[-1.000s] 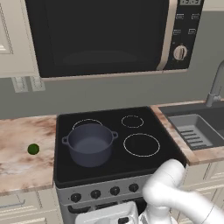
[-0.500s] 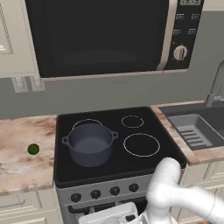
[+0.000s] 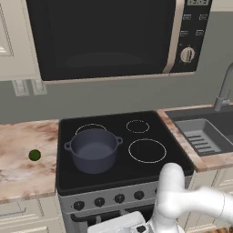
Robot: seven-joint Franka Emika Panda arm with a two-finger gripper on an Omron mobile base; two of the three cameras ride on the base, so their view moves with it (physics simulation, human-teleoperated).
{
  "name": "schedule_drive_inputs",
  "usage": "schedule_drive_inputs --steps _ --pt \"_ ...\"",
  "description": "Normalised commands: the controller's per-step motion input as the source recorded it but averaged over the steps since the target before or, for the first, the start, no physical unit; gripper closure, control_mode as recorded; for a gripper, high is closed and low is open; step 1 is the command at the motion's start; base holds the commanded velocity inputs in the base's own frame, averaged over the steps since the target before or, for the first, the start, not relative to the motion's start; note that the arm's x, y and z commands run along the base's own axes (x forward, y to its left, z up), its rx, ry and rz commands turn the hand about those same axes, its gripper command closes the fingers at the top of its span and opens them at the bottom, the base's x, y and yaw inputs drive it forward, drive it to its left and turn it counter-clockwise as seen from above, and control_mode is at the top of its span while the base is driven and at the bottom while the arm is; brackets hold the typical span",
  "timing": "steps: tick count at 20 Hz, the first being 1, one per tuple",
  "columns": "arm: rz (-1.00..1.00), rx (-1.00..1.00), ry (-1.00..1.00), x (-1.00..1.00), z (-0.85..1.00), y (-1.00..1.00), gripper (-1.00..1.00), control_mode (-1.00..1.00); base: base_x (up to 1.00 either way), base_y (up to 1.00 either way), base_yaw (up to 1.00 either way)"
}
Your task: Turn on the burner for the pot on the stove. Wait thirty seconds for the pot to heat up. Then add the lime to the pot.
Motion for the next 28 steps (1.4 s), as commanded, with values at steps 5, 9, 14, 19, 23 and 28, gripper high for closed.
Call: schedule_drive_inputs --steps 5,9,14,19,23,28 --pt "0.0 0.04 -0.05 0.08 -0.33 0.07 -1.0 -1.0 0.0 0.0 0.0" --pt "-0.11 0.0 0.0 0.12 -0.23 0.23 -1.0 -1.0 0.0 0.0 0.0" --pt "-0.19 0.0 0.0 0.12 -0.2 0.45 -1.0 -1.0 0.0 0.0 0.0" --pt "-0.21 0.0 0.0 0.09 -0.2 0.45 -1.0 -1.0 0.0 0.0 0.0" --pt "-0.14 0.0 -0.03 0.0 -0.12 0.33 -1.0 -1.0 0.0 0.0 0.0" --pt "-0.02 0.02 0.0 -0.02 -0.13 0.06 -1.0 -1.0 0.0 0.0 0.0"
